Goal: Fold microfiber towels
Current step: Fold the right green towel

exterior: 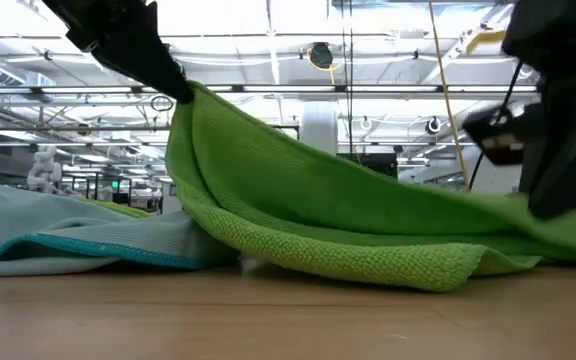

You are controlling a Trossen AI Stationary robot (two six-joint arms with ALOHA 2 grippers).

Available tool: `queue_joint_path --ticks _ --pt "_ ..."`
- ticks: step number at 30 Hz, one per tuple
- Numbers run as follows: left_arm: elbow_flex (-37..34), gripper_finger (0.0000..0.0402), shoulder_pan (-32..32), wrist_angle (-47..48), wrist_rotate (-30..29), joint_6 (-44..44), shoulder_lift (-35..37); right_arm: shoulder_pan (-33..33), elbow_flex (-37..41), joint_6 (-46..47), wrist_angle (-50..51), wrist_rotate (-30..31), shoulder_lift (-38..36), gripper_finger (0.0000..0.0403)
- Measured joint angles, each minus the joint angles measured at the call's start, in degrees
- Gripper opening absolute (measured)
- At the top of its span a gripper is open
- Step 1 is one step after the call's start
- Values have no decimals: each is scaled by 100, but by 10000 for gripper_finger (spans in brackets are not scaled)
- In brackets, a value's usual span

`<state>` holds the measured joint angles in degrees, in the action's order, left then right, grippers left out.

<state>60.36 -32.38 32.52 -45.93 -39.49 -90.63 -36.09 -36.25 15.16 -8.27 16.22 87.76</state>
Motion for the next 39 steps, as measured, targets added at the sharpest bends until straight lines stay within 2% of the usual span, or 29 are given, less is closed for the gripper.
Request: queue_joint_path --ticks 9,11,17,19,23,27,30,34,37,39 --pt "0 10 -37 -58 295 -105 0 -9 0 131 110 114 -1192 5" --pt "0 5 -90 -158 312 -112 -7 -9 0 -19 363 603 -1394 5" --pt "-2 14 -227 -309 327 -222 -7 25 166 -405 1010 3324 -1695 20" --pt "-2 8 -258 -287 326 -286 -9 53 296 -571 1033 3814 -1721 40" --pt "-35 7 -309 -285 328 -361 -11 72 409 -550 1388 4252 -1730 97" --pt "-154 13 -304 -283 338 -512 -13 78 409 -115 1458 4099 -1808 153" --pt "-263 5 -307 -281 421 -652 -13 78 407 234 1460 3038 -1947 181" --pt "-364 11 -306 -310 448 -845 -15 84 407 1111 1490 1450 -1977 193" --pt "-376 16 -306 -351 450 -891 -15 74 407 1602 1664 610 -1867 192" --pt "-376 11 -306 -450 450 -840 -15 26 407 1815 1953 262 -1799 187"
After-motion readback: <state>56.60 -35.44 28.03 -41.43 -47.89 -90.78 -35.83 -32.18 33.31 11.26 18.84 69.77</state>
